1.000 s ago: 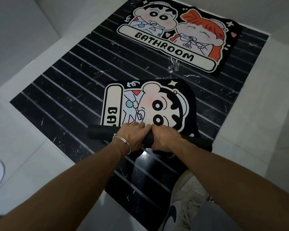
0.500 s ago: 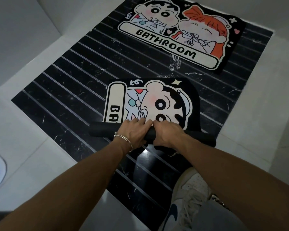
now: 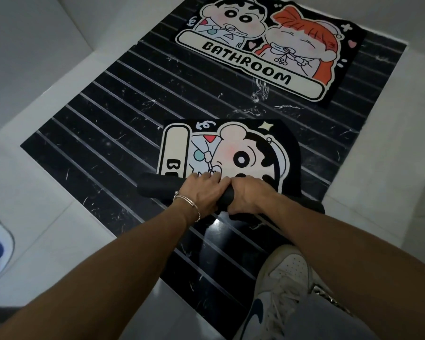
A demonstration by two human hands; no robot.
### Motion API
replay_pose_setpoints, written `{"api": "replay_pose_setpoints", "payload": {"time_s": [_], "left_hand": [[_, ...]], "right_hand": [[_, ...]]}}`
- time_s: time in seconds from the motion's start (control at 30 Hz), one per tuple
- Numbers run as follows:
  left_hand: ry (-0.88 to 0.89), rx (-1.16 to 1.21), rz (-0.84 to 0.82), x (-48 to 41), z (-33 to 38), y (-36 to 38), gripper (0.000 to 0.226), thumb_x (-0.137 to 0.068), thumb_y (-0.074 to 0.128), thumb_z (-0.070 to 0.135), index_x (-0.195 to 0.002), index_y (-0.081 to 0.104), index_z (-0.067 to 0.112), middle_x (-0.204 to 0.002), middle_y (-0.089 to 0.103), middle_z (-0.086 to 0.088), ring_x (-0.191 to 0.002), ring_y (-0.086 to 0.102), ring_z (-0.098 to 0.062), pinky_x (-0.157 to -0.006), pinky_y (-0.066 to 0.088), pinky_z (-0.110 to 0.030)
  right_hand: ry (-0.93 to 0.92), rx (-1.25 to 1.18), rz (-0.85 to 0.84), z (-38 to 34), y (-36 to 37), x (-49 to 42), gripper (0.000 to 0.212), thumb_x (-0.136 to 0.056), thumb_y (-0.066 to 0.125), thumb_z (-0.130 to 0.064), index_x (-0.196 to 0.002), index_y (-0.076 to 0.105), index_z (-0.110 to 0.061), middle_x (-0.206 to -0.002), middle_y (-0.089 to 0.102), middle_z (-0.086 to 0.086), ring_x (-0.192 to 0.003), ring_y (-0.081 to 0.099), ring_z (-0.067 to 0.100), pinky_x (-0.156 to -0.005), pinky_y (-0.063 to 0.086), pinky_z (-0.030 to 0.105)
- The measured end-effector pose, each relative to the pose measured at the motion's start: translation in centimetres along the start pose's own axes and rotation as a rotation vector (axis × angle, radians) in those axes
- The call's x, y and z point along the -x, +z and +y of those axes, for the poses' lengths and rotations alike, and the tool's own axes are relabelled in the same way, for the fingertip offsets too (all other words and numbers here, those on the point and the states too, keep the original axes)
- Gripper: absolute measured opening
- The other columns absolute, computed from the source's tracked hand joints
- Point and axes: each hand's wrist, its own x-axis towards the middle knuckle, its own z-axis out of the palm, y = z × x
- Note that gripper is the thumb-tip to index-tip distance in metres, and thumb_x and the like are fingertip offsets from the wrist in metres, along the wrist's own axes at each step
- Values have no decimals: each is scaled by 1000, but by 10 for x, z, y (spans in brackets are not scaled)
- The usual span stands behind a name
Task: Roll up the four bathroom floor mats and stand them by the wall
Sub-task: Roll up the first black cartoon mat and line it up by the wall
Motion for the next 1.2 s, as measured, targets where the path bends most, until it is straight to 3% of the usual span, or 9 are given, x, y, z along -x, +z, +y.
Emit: {"api": "replay_pose_setpoints", "payload": {"time_s": [0.23, 0.33, 0.47, 0.53, 0.67, 0.83, 0.9, 1.1, 1.2], "left_hand": [[-83, 160, -140, -9, -5, -6, 47, -82, 62, 39, -119, 43, 18, -106, 63, -3, -91, 63, -25, -70, 45, -34], [-54, 91, -85, -7, -2, -6, 49, -82, 60, 38, -123, 40, 18, -110, 59, -3, -96, 61, -25, -72, 43, -35], [-3, -4, -31, -5, 0, -3, 53, -84, 60, 39, -126, 37, 18, -116, 54, -5, -103, 57, -26, -80, 44, -38], [-53, 67, -72, -7, -1, -3, 44, -83, 61, 37, -118, 42, 17, -109, 59, -5, -97, 60, -26, -73, 43, -36], [-116, 176, -150, -13, -7, -6, 41, -81, 62, 39, -112, 48, 18, -104, 63, -3, -91, 62, -26, -67, 40, -33], [-36, 47, -34, -10, -7, -8, 48, -82, 61, 41, -120, 42, 19, -111, 58, -4, -100, 59, -26, -79, 43, -37], [-38, 28, -41, -10, -6, -6, 48, -82, 62, 40, -120, 42, 18, -111, 58, -4, -99, 59, -26, -76, 44, -37], [-149, 158, -124, -15, -12, -12, 39, -82, 61, 39, -111, 48, 17, -100, 64, -4, -86, 63, -26, -65, 41, -33], [-126, 102, -48, -11, -13, -11, 46, -82, 61, 42, -118, 43, 19, -107, 60, -4, -95, 59, -25, -76, 42, -36]], "right_hand": [[-40, 160, 160, -7, 6, 0, 47, -79, 67, -27, -118, 45, -15, -113, 59, 6, -103, 58, 27, -89, 42, 40], [9, 72, 87, -6, 4, 0, 46, -77, 69, -25, -115, 46, -14, -108, 60, 7, -97, 59, 27, -84, 45, 38], [58, -52, -66, -1, -5, 4, 38, -72, 71, -25, -103, 51, -16, -91, 60, 3, -79, 58, 21, -64, 44, 29], [36, 9, -15, -2, -5, 7, 36, -75, 69, -27, -101, 46, -17, -94, 58, 4, -84, 57, 24, -68, 41, 31], [-35, 210, 183, -6, 4, 6, 41, -81, 64, -26, -115, 44, -14, -109, 58, 8, -102, 56, 28, -87, 38, 39], [44, -16, 14, -2, -8, 7, 41, -78, 69, -25, -110, 48, -14, -96, 56, 5, -86, 55, 25, -73, 42, 33], [46, -39, -10, 0, -10, 8, 40, -77, 69, -26, -109, 49, -14, -95, 57, 5, -82, 54, 23, -71, 44, 32], [-20, 238, 235, 2, 0, 3, 45, -80, 67, -25, -117, 44, -14, -112, 57, 8, -103, 55, 27, -86, 38, 39], [22, 175, 182, 4, -4, 2, 42, -80, 66, -23, -115, 45, -13, -110, 59, 9, -99, 57, 28, -86, 42, 41]]}}
